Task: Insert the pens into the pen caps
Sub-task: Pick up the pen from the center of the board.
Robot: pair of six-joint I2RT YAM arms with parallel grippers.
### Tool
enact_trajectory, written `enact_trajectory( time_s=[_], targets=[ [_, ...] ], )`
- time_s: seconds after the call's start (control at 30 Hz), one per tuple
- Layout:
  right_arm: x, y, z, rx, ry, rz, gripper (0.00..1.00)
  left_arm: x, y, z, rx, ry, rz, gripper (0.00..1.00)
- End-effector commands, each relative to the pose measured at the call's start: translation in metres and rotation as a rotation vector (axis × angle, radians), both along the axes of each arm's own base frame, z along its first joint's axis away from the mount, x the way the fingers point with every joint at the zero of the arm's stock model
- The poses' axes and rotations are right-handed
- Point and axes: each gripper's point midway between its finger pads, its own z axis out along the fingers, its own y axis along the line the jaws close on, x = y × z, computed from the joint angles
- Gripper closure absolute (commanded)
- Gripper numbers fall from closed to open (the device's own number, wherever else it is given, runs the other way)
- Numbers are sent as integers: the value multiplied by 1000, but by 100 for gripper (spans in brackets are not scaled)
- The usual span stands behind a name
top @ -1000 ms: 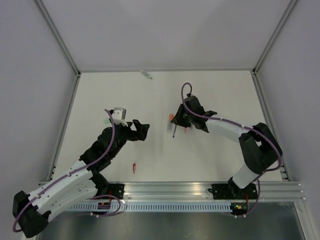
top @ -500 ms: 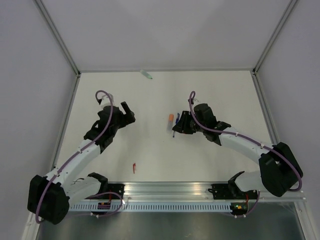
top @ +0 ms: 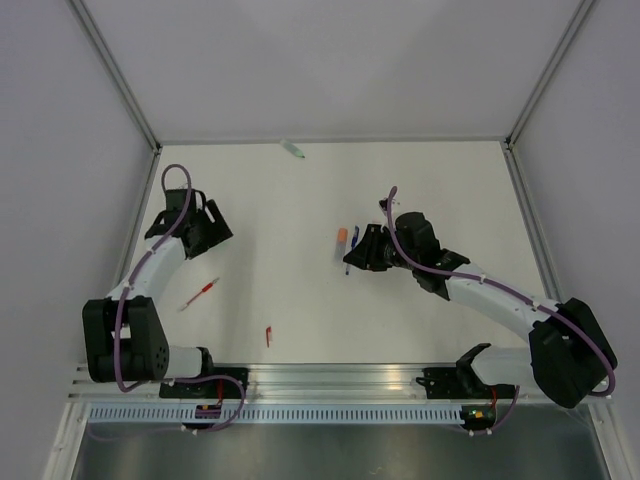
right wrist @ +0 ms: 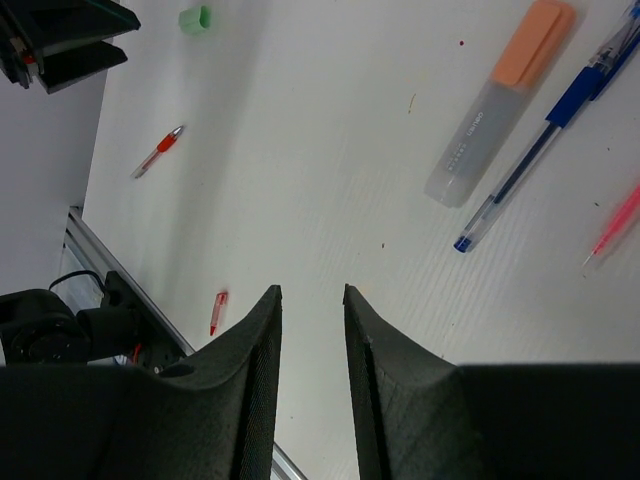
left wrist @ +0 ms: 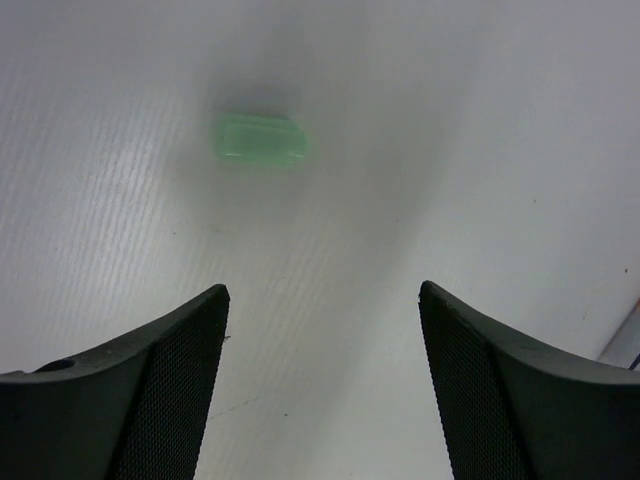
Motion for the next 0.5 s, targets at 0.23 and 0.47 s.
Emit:
enact_trajectory(
  time_s=[0.23, 0.47],
  targets=[
    [7, 2, 4, -7, -46, 3, 65, -62, -3, 6, 434, 384, -743, 24],
    [4, 4, 8, 10, -47, 18, 65, -87, 8, -37, 465, 577, -910, 29]
  ],
)
